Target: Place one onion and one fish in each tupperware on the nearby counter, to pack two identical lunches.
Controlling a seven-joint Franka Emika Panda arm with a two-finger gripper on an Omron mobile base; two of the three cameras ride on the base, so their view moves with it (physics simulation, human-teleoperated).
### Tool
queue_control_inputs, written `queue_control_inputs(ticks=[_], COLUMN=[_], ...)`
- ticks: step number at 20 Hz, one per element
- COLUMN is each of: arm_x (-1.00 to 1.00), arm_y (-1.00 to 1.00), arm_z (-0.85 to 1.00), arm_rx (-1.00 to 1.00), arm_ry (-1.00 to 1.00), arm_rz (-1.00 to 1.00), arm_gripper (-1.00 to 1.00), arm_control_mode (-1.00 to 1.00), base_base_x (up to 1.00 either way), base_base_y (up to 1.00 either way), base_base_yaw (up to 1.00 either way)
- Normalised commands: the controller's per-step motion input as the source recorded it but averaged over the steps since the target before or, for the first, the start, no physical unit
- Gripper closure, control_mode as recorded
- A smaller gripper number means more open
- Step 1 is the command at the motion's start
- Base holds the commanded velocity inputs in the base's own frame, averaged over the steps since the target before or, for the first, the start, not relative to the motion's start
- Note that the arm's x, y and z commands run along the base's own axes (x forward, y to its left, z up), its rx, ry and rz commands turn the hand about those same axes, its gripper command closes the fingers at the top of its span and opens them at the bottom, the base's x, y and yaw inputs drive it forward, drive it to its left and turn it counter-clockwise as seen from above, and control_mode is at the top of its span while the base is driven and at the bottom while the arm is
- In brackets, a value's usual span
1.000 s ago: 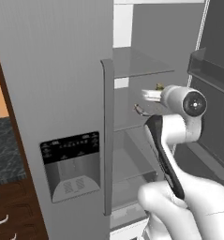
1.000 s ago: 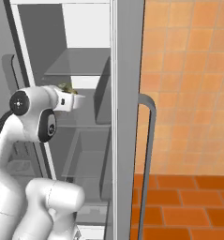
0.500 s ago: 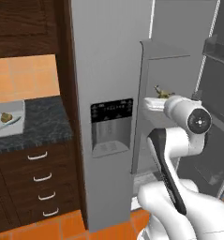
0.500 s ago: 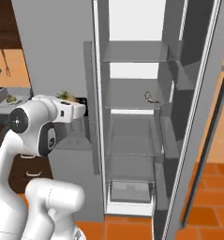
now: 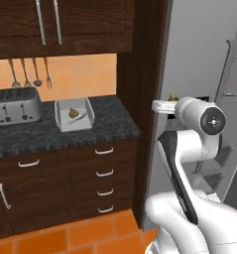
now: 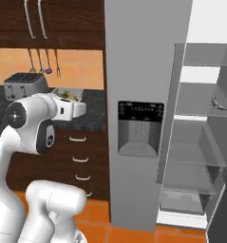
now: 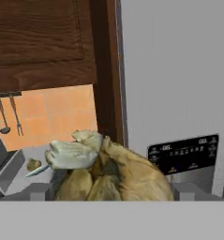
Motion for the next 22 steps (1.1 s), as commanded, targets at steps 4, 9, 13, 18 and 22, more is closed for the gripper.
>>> queue_control_inputs(ticks=[4,9,13,18,22], arm_x=[0.00,0.00,0.00,0.00,0.00], arm_y=[0.00,0.00,0.00,0.00,0.00], arm_z=[0.00,0.00,0.00,0.00,0.00], arm_rx=[0.00,0.00,0.00,0.00,0.00], arm_ry=[0.00,0.00,0.00,0.00,0.00], arm_rz=[0.00,0.00,0.00,0.00,0.00], arm_gripper=[1.00,1.00,1.00,1.00,1.00], arm_control_mode=[1.00,1.00,1.00,1.00,1.00], base_base_x=[0.00,0.09,0.52,0.82,0.87], base_base_y=[1.00,1.00,1.00,1.00,1.00], base_base_yaw=[0.25,0.25,0.27,0.26,0.26])
